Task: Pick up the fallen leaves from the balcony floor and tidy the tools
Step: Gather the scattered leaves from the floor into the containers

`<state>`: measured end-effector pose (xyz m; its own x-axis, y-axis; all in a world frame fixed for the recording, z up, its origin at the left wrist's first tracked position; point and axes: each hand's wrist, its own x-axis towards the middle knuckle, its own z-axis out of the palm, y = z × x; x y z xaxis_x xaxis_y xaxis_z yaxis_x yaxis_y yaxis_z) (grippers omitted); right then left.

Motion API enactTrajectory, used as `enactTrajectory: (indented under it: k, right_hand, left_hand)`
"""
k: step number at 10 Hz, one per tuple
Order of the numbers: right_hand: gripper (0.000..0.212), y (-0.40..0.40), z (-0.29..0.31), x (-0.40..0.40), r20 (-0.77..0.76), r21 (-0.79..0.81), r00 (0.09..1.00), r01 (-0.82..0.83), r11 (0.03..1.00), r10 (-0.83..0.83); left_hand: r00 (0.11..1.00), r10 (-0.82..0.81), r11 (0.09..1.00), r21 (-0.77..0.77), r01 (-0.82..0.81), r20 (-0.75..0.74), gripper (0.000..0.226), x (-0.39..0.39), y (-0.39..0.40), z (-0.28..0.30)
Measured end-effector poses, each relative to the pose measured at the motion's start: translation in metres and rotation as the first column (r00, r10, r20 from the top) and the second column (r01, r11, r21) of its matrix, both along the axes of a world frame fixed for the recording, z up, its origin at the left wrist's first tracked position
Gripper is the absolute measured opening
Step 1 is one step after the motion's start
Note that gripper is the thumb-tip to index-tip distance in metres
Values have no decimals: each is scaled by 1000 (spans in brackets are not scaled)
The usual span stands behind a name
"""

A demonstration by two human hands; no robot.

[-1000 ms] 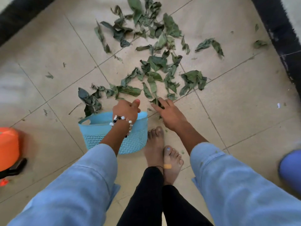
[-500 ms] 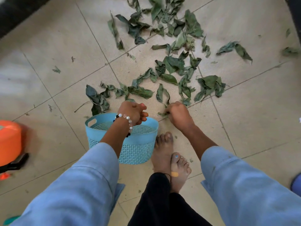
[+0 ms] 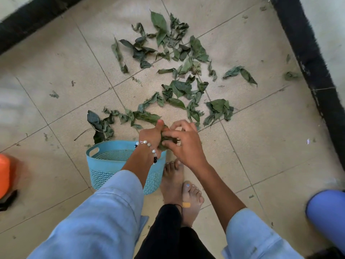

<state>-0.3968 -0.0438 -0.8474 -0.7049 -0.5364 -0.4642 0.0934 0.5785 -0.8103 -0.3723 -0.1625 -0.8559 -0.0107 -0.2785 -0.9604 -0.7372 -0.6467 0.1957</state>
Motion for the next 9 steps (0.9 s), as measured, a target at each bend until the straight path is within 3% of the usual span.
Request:
enactTrajectory:
  k: [1,2,3,4,5,6,7,8,9]
  right_hand:
    - [20,29,-9,-18,286,-48,926,270,962,-246]
    - [19,53,-42,-19,111,192,931,323,927,-348]
    - [49,66,-93,4,-41,571,968,-180,801,247]
    - [57,66,-113,30,-145,619,814,-369,694,563]
    - [36,74,-126,30,-306,597,736,-346,724,604]
    - [24,79,-129,11,-285,541,873,-194,818,396]
    - [15,75,-87,-21,169,277,831,476,835,-530]
    - [17,67,-51,-36,547,77,527,742,666,-651]
    - [13,32,-5,-15,423,29,732,579,815,-535]
  left_hand:
    - [996,76,989,-130,-69,50,44,-7,3,0]
    - [954,296,954,-64,-292,56,49,-11,-2,2]
    - [948,307,951,20,-309,87,56,-12,-10,-4]
    - [965,248,965,59,-254,91,48,-12,-11,-11]
    - [979,196,980,19,-197,57,32,-6,-6,-22]
    - [979,202,979,-8,-201,41,26,2,-3,-26]
    - [980,183,983,-41,-180,78,23,7,6,-21]
    - [986,155,988,-34,-153,66,17,5,15,-19]
    - [1000,15,998,69,-14,-17,14,-2,32,-10]
